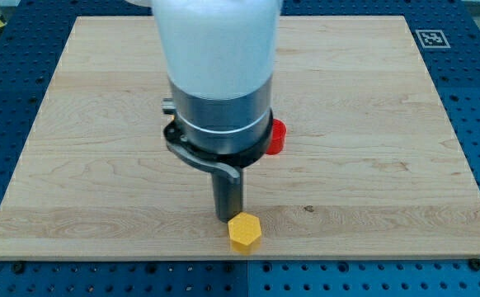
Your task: Push both the green blocks at the top center
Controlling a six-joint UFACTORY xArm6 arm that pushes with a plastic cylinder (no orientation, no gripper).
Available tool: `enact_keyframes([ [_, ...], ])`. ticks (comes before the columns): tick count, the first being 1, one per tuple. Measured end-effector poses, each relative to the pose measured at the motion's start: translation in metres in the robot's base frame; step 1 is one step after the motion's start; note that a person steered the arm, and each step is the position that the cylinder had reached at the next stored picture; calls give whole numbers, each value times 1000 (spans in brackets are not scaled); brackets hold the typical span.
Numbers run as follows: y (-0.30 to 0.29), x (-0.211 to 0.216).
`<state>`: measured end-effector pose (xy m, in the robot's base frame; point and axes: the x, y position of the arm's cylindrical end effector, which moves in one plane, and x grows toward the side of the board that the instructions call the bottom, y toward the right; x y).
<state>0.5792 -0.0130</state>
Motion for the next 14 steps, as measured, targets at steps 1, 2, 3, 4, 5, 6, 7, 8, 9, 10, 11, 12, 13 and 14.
enact_keyframes([
  [1,6,-13],
  [2,6,-34],
  [3,6,-48],
  [4,7,-64],
  [5,9,-81],
  [6,9,-99],
  [7,9,-120],
  [8,9,-140],
  [9,9,-162],
  [10,9,-182],
  [11,9,-197],
  [12,10,-213],
  [13,11,-227],
  [14,11,-238],
])
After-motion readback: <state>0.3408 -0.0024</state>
